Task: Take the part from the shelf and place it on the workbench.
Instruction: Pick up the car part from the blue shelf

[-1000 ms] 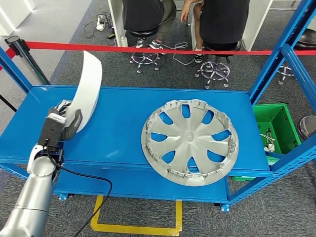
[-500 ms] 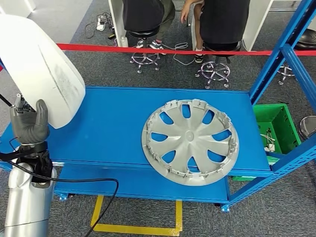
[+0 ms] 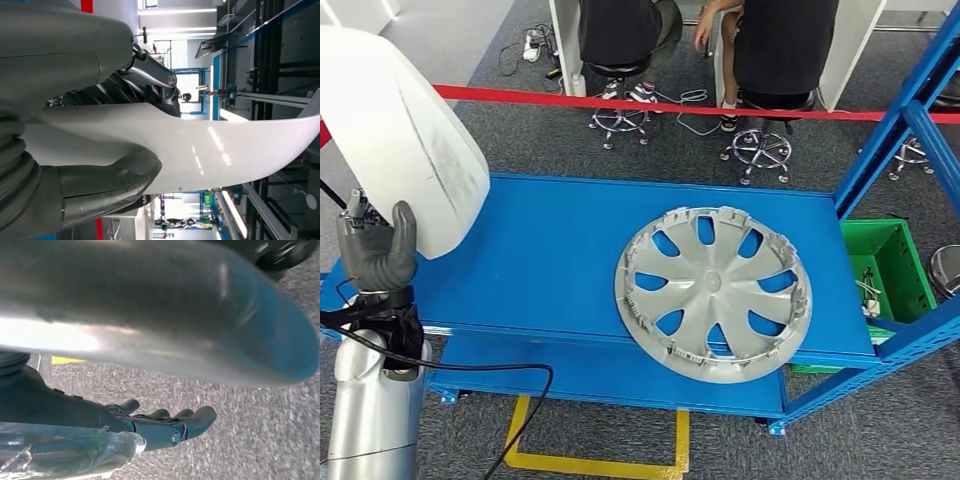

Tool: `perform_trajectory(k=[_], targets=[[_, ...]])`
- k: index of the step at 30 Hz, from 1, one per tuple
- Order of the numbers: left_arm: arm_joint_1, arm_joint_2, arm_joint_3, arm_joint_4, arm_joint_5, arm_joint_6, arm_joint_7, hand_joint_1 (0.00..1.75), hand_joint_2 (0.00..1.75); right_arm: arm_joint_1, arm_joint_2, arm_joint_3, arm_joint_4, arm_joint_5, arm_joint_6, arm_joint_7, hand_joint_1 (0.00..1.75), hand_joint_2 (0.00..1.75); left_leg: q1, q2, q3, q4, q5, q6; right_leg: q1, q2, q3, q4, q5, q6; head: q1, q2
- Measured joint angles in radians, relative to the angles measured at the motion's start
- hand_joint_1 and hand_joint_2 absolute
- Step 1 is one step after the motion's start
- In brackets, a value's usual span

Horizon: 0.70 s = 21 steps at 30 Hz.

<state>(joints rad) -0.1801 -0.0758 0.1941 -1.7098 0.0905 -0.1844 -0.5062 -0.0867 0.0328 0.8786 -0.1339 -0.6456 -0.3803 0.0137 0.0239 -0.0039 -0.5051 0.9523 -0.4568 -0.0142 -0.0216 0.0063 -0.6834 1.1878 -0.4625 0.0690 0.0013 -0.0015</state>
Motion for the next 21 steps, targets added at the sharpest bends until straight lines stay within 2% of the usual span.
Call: perform_trajectory(k=[1, 2, 3, 6, 7, 9, 11, 13, 17, 18, 21], targets=[[0.000, 0.000, 0.001, 0.000, -0.003, 0.002, 0.000, 1.75, 1.75, 0.000, 0.001, 0.000, 0.000, 0.000, 0.000, 0.000, 0.00, 0.00, 0.002, -0.001, 0.000, 0.006, -0.006, -0.008, 0.000, 0.001, 0.033, -0.063, 0.028, 0.005, 0.002, 0.000], [-0.001, 0.000, 0.001, -0.001, -0.009, 0.004, 0.000, 1.75, 1.75, -0.001, 0.002, 0.000, 0.000, -0.001, 0.000, 0.000, 0.00, 0.00, 0.003, -0.002, -0.001, 0.013, -0.011, -0.016, -0.001, 0.002, 0.058, -0.112, 0.046, 0.004, 0.004, 0.000], [-0.001, 0.000, 0.002, -0.001, -0.017, 0.008, 0.000, 1.75, 1.75, -0.002, 0.003, 0.001, 0.000, -0.002, 0.001, -0.001, 0.00, 0.00, 0.003, -0.003, -0.004, 0.020, -0.015, -0.023, 0.000, 0.004, 0.071, -0.137, 0.047, -0.001, 0.005, 0.000], [-0.001, 0.001, 0.002, -0.003, -0.039, 0.016, -0.001, 1.75, 1.75, -0.004, 0.004, 0.001, 0.000, -0.005, 0.001, 0.000, 0.00, 0.00, 0.002, -0.003, -0.011, 0.028, -0.018, -0.037, 0.002, 0.009, 0.065, -0.138, 0.033, -0.030, 0.002, 0.000], [-0.002, 0.002, 0.002, -0.003, -0.044, 0.019, -0.002, 1.75, 1.75, -0.004, 0.004, 0.001, 0.000, -0.006, 0.001, 0.000, 0.00, 0.00, 0.003, -0.002, -0.016, 0.037, -0.030, -0.040, 0.001, 0.009, 0.062, -0.138, 0.034, -0.039, 0.000, 0.000], [-0.006, 0.004, 0.002, -0.003, -0.050, 0.023, -0.002, 1.75, 1.75, -0.005, 0.004, 0.001, 0.000, -0.007, 0.001, 0.001, 0.00, 0.00, 0.002, 0.000, -0.049, 0.113, -0.089, -0.045, 0.001, 0.008, 0.055, -0.140, 0.039, -0.054, -0.005, 0.000], [-0.009, 0.005, 0.002, -0.003, -0.054, 0.025, -0.002, 1.75, 1.75, -0.006, 0.004, 0.001, 0.000, -0.007, 0.002, 0.002, 0.00, 0.00, 0.000, 0.001, -0.103, 0.237, -0.157, -0.045, 0.004, 0.006, 0.047, -0.140, 0.044, -0.061, -0.009, 0.000], [-0.009, 0.006, 0.002, -0.003, -0.056, 0.026, -0.002, 1.75, 1.75, -0.006, 0.004, 0.001, 0.000, -0.008, 0.003, 0.002, 0.00, 0.00, -0.001, 0.001, -0.129, 0.299, -0.184, -0.044, 0.006, 0.005, 0.043, -0.140, 0.046, -0.065, -0.009, 0.000], [-0.009, 0.006, 0.002, -0.003, -0.056, 0.026, -0.002, 1.75, 1.75, -0.006, 0.004, 0.001, 0.000, -0.008, 0.003, 0.002, 0.00, 0.00, -0.001, 0.001, -0.131, 0.303, -0.186, -0.044, 0.007, 0.005, 0.043, -0.140, 0.046, -0.065, -0.009, 0.000], [-0.009, 0.008, 0.002, -0.002, -0.058, 0.027, -0.002, 1.75, 1.75, -0.007, 0.004, 0.001, 0.000, -0.008, 0.003, 0.002, 0.00, 0.00, -0.002, 0.001, -0.124, 0.296, -0.170, -0.041, 0.008, 0.005, 0.039, -0.140, 0.050, -0.066, -0.009, 0.000], [-0.015, 0.022, 0.003, 0.001, -0.078, 0.032, -0.003, 1.75, 1.75, -0.010, 0.004, 0.007, 0.000, -0.001, 0.023, -0.004, 0.00, 0.00, -0.014, 0.000, -0.023, 0.092, -0.059, -0.013, 0.015, 0.006, 0.013, -0.149, 0.096, -0.044, -0.008, 0.000]])
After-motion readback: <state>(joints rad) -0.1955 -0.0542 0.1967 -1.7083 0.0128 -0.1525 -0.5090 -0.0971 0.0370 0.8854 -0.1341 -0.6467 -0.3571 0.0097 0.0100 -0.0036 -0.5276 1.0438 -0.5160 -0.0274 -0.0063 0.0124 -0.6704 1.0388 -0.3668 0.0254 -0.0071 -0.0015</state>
